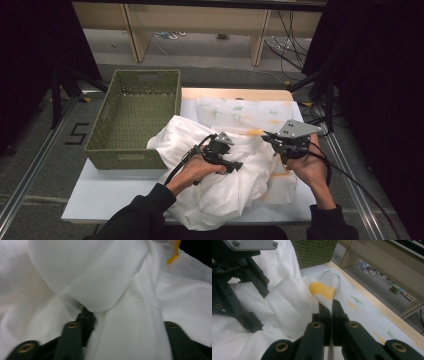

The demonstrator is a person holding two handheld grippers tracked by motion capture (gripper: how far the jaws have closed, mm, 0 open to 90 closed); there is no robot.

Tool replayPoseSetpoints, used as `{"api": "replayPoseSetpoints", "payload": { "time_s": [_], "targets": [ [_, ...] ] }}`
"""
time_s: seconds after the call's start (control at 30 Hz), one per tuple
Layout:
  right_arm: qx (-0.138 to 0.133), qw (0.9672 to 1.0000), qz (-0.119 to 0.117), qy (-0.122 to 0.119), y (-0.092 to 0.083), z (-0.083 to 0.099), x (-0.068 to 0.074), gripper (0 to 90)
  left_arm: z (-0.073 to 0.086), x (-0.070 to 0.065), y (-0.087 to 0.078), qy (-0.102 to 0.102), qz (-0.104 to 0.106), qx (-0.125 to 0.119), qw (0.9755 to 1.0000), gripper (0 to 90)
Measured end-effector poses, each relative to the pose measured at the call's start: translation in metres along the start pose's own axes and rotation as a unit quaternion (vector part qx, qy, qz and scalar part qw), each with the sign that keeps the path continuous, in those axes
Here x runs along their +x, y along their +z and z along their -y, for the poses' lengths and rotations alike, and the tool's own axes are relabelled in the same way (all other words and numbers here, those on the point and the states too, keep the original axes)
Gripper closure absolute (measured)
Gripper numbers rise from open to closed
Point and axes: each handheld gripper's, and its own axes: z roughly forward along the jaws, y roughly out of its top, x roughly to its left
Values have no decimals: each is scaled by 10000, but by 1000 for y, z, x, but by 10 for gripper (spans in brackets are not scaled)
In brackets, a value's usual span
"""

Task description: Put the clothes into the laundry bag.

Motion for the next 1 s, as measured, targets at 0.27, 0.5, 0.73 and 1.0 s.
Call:
{"api": "replayPoseSetpoints", "payload": {
  "time_s": [0.27,0.5,0.73,1.0],
  "targets": [
    [-218,9997,-14,-135,-9,-9,3,898,-36,-2,13,36,-508,-465,9976,683],
    [-2,9998,49,-172,-7,-5,1,898,-40,44,36,-787,-1030,-366,9909,479],
    [96,10000,11,-21,-1,4,-3,898,-41,28,-24,-569,-894,-477,9932,233],
    [92,9999,7,-136,-1,1,-1,898,-17,-9,-87,-290,-470,-345,9979,157]
  ]
}}
